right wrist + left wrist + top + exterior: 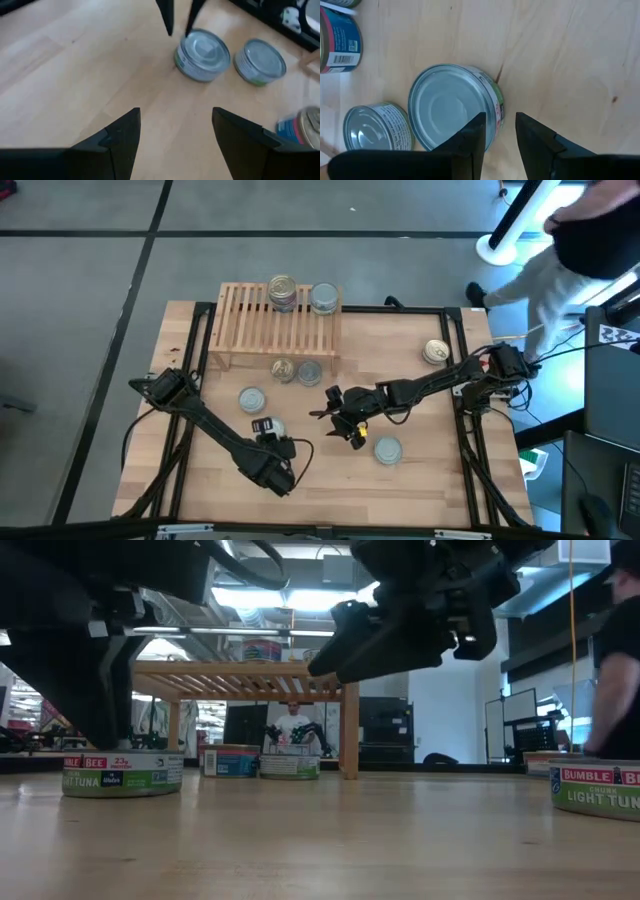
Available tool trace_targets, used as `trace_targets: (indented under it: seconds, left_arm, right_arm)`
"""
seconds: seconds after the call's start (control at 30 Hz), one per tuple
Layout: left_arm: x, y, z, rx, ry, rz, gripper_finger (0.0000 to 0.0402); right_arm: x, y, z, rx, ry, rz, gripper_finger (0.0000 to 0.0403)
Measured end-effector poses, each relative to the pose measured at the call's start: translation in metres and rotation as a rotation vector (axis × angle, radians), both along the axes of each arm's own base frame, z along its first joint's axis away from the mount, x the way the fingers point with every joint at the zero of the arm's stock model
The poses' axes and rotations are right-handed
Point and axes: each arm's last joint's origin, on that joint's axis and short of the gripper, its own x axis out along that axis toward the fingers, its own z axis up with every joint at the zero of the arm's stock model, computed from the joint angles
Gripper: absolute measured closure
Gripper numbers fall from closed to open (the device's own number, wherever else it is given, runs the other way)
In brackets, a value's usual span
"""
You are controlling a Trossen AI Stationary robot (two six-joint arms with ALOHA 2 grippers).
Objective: Stack canned seafood by type on shelf
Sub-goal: Stack the green tuna can on top of the stacked green tuna cans on the shelf
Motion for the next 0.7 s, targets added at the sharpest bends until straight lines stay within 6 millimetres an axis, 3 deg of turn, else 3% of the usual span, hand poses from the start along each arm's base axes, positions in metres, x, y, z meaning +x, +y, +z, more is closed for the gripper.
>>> trace_targets:
  seconds: [0.4, 0.7]
  left_arm:
    - [0.001, 0.0, 0.0, 0.015, -0.036, 0.027, 0.03]
    - [0.001, 0.0, 0.0, 0.018, -0.054, 0.051, 0.03]
  right_arm:
    - [-0.002, 0.022, 0.004, -0.001, -0.058, 0.047, 0.0159]
    - [0.003, 0.024, 0.004, -0.04, -0.124, -0.004, 0.0159]
